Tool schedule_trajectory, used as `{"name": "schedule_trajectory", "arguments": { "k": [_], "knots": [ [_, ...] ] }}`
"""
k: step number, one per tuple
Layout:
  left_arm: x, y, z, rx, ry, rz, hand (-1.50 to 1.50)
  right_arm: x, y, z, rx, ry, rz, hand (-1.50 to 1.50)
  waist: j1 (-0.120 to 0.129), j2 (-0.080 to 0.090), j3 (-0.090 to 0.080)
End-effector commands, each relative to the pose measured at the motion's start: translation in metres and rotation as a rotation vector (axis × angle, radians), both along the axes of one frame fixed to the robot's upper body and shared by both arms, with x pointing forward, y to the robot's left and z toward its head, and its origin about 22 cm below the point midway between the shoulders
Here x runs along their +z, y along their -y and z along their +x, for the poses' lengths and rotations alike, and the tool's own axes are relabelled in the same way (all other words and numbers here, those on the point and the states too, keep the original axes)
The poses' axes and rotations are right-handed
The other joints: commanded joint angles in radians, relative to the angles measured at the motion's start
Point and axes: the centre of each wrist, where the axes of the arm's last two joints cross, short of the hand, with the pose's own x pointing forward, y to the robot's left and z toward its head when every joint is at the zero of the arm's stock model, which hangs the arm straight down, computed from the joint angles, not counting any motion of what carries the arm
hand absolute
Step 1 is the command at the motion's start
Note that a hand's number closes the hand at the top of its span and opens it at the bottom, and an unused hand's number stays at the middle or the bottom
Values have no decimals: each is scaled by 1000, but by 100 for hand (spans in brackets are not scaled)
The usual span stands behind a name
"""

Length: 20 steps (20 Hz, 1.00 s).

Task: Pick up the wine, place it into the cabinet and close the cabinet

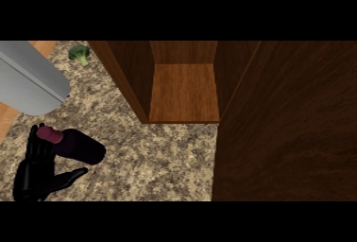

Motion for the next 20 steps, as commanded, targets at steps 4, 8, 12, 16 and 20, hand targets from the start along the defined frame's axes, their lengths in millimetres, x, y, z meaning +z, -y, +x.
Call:
{"name": "schedule_trajectory", "arguments": {
  "k": [4,8,12,16,20],
  "knots": [
    [-12,17,-6,-7,-10,-8,-150,22,3,-36,55,43,41,-150,5,-1,0],
    [-17,12,10,14,-10,-12,-150,21,1,-48,60,58,33,-150,-3,-1,0],
    [-31,23,3,-32,-52,-13,-150,23,-4,-36,62,66,52,-150,2,-1,0],
    [-27,9,25,-30,-28,-50,-150,16,2,-29,43,51,47,-150,2,0,0],
    [-43,32,22,-38,-3,-51,-150,20,-2,-22,57,59,51,-150,5,0,0]
  ]
}}
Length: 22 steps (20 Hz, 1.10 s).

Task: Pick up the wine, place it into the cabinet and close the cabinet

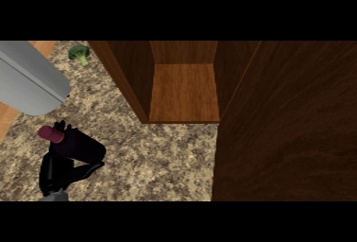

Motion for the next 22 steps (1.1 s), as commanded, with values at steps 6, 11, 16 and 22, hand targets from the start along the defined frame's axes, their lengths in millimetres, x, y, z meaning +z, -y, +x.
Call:
{"name": "schedule_trajectory", "arguments": {
  "k": [6,11,16,22],
  "knots": [
    [-25,-16,-4,-2,41,-79,-150,12,2,-45,63,50,33,-150,-7,0,-1],
    [-14,-2,13,-137,66,-86,150,9,1,-21,46,42,48,-150,2,0,0],
    [-29,16,6,-165,70,15,150,14,10,-35,70,28,30,-150,-4,0,0],
    [-13,10,0,-246,93,149,150,3,0,-36,43,49,53,-150,5,-3,1]
  ]
}}
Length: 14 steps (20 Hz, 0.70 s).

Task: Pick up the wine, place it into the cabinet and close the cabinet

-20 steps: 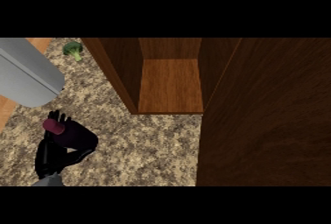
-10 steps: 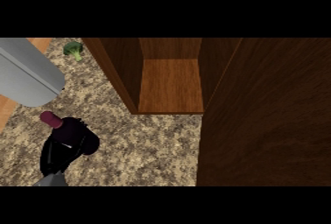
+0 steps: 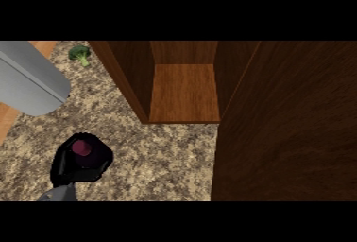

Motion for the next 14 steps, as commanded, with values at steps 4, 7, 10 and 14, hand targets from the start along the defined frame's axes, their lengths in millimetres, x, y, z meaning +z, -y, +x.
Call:
{"name": "schedule_trajectory", "arguments": {
  "k": [4,7,10,14],
  "knots": [
    [4,-8,-38,-68,3,4,150,18,6,-37,18,50,49,-150,7,0,-2],
    [21,1,-18,-40,73,48,150,8,1,-39,29,33,43,-150,4,1,-2],
    [29,9,-24,-26,145,96,150,9,-3,-18,22,19,45,-150,9,2,-2],
    [60,9,-21,-5,216,94,150,10,6,-10,43,50,51,-150,11,1,-1]
  ]
}}
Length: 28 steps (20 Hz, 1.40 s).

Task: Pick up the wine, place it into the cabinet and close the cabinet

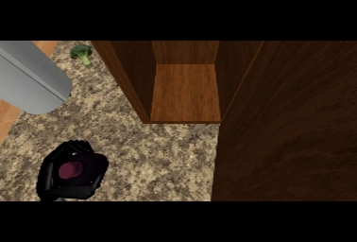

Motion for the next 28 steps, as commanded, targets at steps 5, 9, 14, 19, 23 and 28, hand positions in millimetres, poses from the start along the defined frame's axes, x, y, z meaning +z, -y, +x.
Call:
{"name": "schedule_trajectory", "arguments": {
  "k": [5,9,14,19,23,28],
  "knots": [
    [74,27,-2,-114,57,-94,150,6,2,-15,47,13,30,-150,6,-2,1],
    [111,36,-5,-164,34,-90,150,2,6,-22,46,26,38,-150,2,-2,1],
    [118,80,-2,-162,25,-74,150,14,13,-33,48,20,39,-150,-6,-1,0],
    [155,122,6,-241,-15,-93,150,6,1,-7,53,19,58,-150,-4,1,0],
    [172,145,15,-240,49,-95,150,6,1,-12,57,15,41,-150,-6,1,0],
    [182,185,16,-259,23,-130,150,2,3,-38,53,19,37,-150,-19,0,0]
  ]
}}
